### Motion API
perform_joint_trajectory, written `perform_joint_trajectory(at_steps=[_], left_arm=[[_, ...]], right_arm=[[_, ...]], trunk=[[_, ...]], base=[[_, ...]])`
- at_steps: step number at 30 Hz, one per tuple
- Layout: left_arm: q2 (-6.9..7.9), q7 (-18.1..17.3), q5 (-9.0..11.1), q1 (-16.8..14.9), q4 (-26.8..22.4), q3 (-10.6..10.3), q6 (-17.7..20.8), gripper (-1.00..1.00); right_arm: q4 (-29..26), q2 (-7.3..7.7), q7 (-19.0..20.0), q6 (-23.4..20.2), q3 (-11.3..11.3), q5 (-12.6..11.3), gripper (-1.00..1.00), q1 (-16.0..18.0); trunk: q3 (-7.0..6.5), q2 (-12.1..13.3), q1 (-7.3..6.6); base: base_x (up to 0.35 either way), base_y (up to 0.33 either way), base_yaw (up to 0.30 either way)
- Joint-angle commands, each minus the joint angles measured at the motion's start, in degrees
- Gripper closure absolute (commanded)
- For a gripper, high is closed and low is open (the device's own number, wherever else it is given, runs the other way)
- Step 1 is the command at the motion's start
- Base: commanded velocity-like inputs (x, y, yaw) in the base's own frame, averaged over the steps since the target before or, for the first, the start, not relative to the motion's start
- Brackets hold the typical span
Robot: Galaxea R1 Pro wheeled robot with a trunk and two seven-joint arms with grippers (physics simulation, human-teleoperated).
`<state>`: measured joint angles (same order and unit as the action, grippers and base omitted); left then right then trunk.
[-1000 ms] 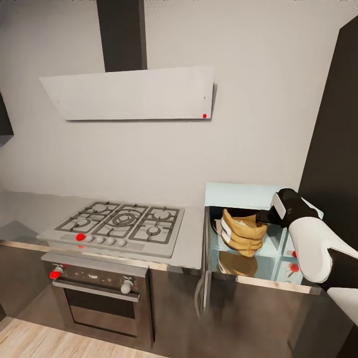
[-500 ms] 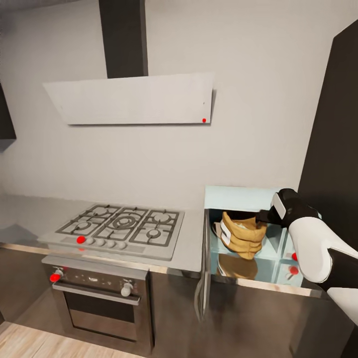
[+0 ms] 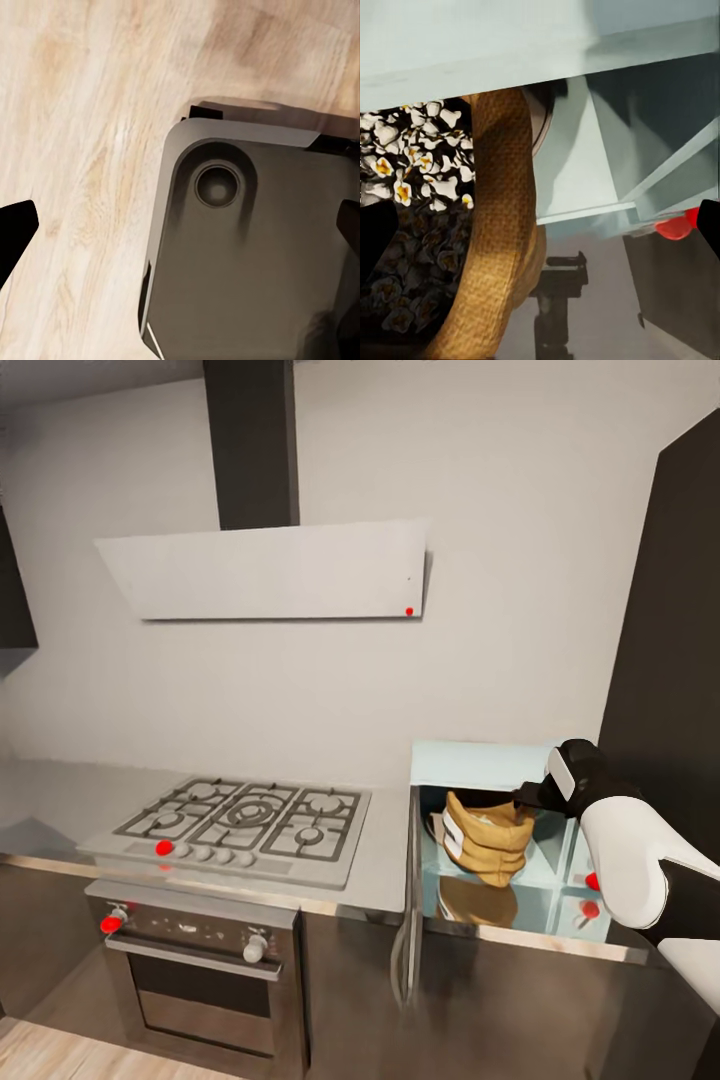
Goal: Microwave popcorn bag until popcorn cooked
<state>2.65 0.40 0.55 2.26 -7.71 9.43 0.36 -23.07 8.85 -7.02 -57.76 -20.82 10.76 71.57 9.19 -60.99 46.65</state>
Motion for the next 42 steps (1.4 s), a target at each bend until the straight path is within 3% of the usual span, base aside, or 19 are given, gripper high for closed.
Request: perform_joint_trajectory(at_steps=[1,10,25,29,31,34,39,42], left_arm=[[-0.01,0.0,0.1,0.0,-0.1,0.2,0.1,-1.00],[-0.01,0.0,0.1,0.0,-0.1,0.2,0.1,-1.00],[-0.01,0.0,0.1,0.0,-0.1,0.2,0.1,-1.00],[-0.01,0.0,0.1,0.0,-0.1,0.2,0.1,-1.00],[-0.01,0.0,0.1,0.0,-0.1,0.2,0.1,-1.00],[-0.01,0.0,0.1,0.0,-0.1,0.2,0.1,-1.00],[-0.01,0.0,0.1,0.0,-0.1,0.2,0.1,-1.00],[0.00,0.0,0.1,0.0,-0.1,0.2,0.1,-1.00]], right_arm=[[0.0,-0.06,0.1,-0.2,-0.4,0.4,-1.00,0.1],[0.0,-0.06,0.1,-0.2,-0.4,0.4,-1.00,0.1],[0.0,-0.09,0.2,0.0,-0.5,0.3,-1.00,0.1],[0.5,-0.98,0.3,1.3,-0.3,0.4,-1.00,0.1],[1.5,-1.37,0.3,5.0,-0.3,0.4,-1.00,0.1],[8.4,-1.53,0.3,14.2,-0.2,0.7,-1.00,0.1],[18.5,-1.55,0.2,36.3,0.0,2.7,-1.00,0.1],[23.6,-1.55,0.5,43.3,0.1,3.6,-1.00,0.1]], trunk=[[-0.03,0.0,0.01],[-0.64,0.0,0.01],[-0.65,0.0,0.01],[-0.65,0.0,0.01],[-0.65,0.0,0.01],[-0.65,0.0,0.01],[-0.65,0.0,0.01],[-0.65,0.0,0.01]], base=[[0.000,0.000,0.000],[-0.057,0.000,0.000],[-0.331,0.000,0.000],[-0.313,0.106,0.000],[-0.282,0.185,0.000],[-0.268,0.208,0.000],[-0.196,0.203,0.000],[-0.106,0.250,0.000]])
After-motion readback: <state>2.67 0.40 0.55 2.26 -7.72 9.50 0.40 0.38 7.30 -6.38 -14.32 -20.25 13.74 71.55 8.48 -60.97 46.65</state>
